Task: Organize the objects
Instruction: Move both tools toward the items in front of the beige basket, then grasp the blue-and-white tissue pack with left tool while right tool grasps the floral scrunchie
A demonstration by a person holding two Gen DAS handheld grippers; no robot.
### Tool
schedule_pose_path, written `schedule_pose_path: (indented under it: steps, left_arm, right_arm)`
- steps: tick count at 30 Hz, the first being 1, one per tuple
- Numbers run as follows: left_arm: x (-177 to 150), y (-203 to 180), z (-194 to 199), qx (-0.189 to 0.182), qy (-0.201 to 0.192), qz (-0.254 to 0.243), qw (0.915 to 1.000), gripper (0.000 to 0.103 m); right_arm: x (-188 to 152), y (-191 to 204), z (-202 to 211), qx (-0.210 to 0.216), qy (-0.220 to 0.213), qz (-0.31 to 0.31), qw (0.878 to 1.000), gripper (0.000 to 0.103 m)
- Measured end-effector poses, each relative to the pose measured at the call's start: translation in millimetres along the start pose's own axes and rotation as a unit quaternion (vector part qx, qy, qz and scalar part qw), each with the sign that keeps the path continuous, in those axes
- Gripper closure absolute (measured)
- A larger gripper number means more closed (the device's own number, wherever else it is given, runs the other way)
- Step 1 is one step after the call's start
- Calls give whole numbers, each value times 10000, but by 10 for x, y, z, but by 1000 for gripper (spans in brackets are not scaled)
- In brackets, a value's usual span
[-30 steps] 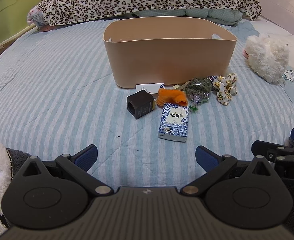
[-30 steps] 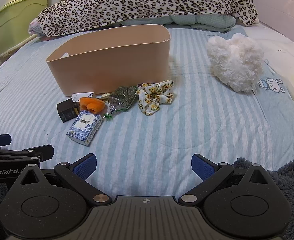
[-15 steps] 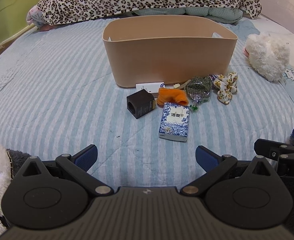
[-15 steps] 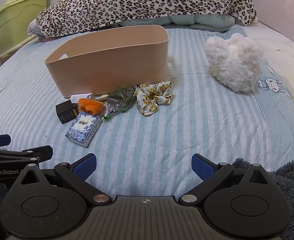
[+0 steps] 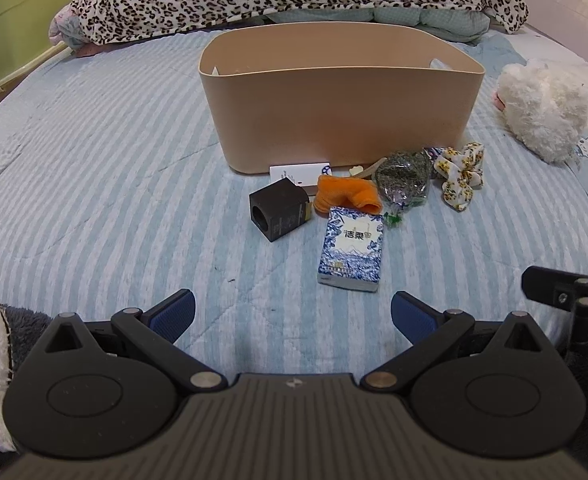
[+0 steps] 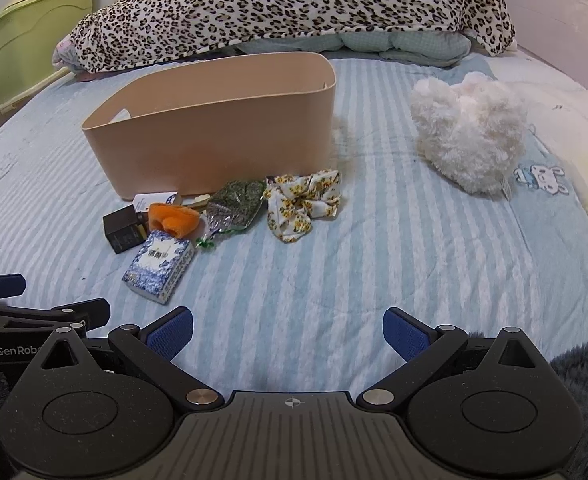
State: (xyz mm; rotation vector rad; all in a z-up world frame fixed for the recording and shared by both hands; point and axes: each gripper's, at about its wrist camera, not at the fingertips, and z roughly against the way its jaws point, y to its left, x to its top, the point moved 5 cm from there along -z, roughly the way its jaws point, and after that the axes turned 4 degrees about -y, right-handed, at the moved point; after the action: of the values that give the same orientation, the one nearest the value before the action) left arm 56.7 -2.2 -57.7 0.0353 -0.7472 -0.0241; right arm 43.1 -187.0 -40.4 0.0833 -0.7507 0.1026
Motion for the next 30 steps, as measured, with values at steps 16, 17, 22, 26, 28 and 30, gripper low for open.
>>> schedule_pose_path:
  steps: [16, 17, 22, 26, 28, 30]
  left_arm:
    - [86, -75, -647, -194, 365, 3, 9991, 0]
    - [79, -87, -689, -228, 394, 9, 9990, 0]
    - [24, -127, -883, -250, 538, -11, 9982, 0]
    - [62, -155, -946, -225, 345, -103, 9991, 0]
    - [81, -169, -957, -274, 308, -103, 9991, 1]
    - [95, -182, -940, -344, 268, -147, 9989, 14]
  right_arm:
    - [336, -89, -333, -146, 95, 133, 9998, 0]
    - [339, -103, -364, -146, 118, 112, 9998, 0]
    - [323, -148, -517, -112, 254, 33, 9996, 0]
    - [323, -166, -622, -75, 364, -3, 9993, 0]
    - [330, -157, -662, -44, 424, -10, 9991, 1]
    - [331, -142, -687, -24, 479, 3, 9989, 1]
